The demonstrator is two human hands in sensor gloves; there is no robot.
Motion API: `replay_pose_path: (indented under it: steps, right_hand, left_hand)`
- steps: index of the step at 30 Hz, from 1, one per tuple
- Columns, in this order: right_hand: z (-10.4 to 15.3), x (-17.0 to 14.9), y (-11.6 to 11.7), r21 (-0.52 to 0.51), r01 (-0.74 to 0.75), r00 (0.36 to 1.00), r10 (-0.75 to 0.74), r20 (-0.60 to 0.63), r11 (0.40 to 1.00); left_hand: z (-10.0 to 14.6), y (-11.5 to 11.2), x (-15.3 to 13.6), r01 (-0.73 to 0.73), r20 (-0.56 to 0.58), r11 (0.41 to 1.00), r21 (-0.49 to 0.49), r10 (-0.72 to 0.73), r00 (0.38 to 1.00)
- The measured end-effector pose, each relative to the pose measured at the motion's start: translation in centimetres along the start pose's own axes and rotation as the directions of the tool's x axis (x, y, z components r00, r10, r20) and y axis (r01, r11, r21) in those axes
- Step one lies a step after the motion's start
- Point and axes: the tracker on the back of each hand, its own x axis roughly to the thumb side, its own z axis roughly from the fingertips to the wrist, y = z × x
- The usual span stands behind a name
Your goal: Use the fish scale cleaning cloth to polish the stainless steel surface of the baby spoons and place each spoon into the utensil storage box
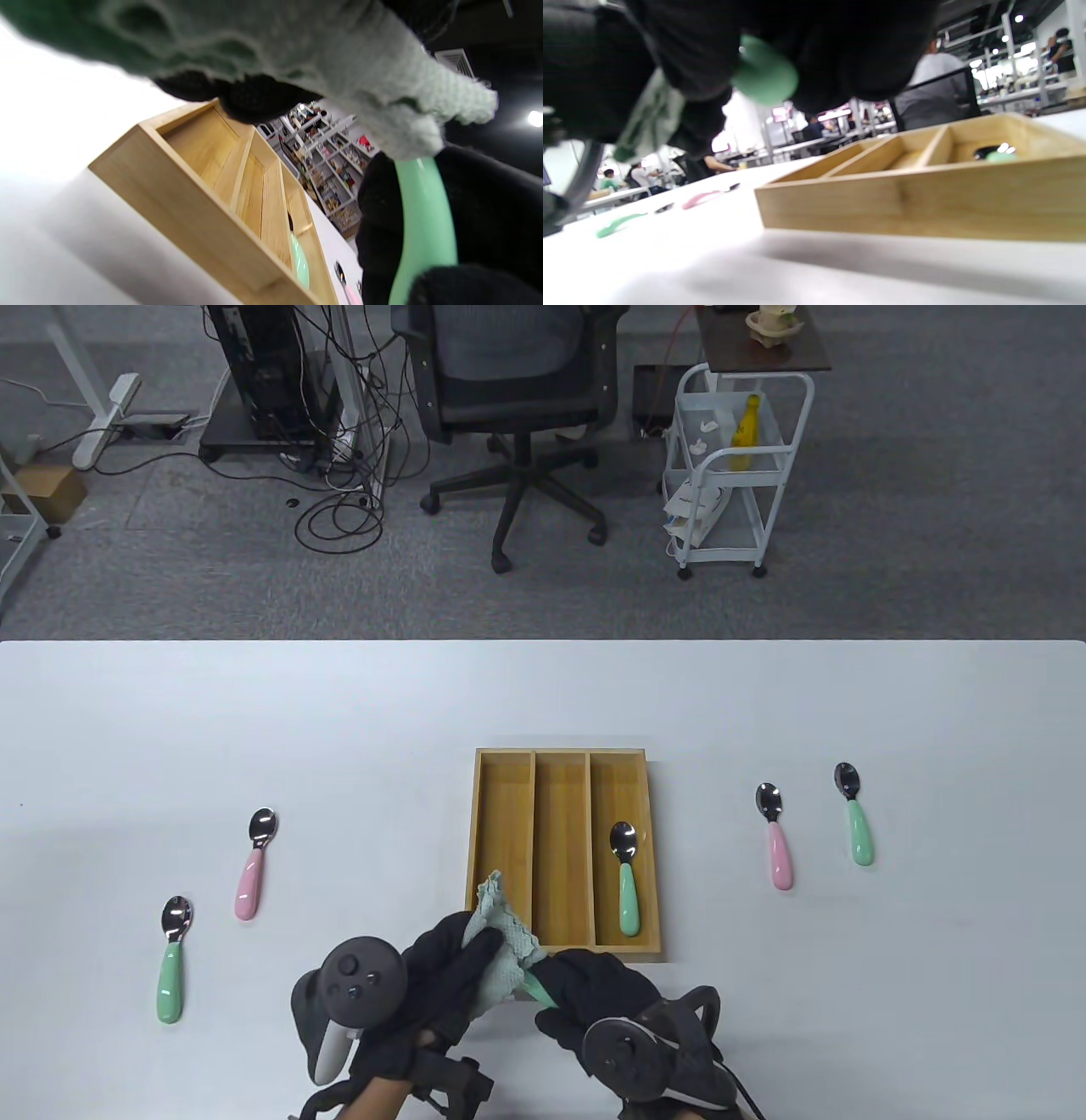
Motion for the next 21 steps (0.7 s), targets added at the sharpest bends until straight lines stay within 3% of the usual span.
replay_pose_path:
  steps: [5,9,13,17,21]
  right_hand:
    - [0.0,-0.6,-0.4,-0.036,-0.088,0.996,0.087,-0.010,0.996]
    - [-0.2,-1.6,-0.3,-0.033,-0.163,0.986,0.162,-0.039,0.986]
    - [-0.2,-2.0,-0.6,-0.053,-0.215,0.976,0.212,-0.056,0.975]
    - [-0.2,-2.1,-0.9,-0.066,-0.234,0.971,0.231,-0.056,0.970]
    - [-0.1,-2.0,-0.8,-0.062,-0.260,0.965,0.259,-0.032,0.964]
  left_hand:
    - [-0.3,-0.5,0.2,0.011,-0.006,0.998,-0.056,-0.011,1.000]
    - [-0.7,-1.3,0.3,0.124,0.029,0.983,-0.132,-0.122,0.992]
    - [-0.9,-2.3,0.8,0.219,0.073,0.950,-0.224,-0.207,0.976]
    - [-0.8,-4.0,1.3,0.253,0.100,0.889,-0.383,-0.233,0.967]
    - [-0.7,-5.1,1.7,0.325,0.137,0.833,-0.448,-0.295,0.946]
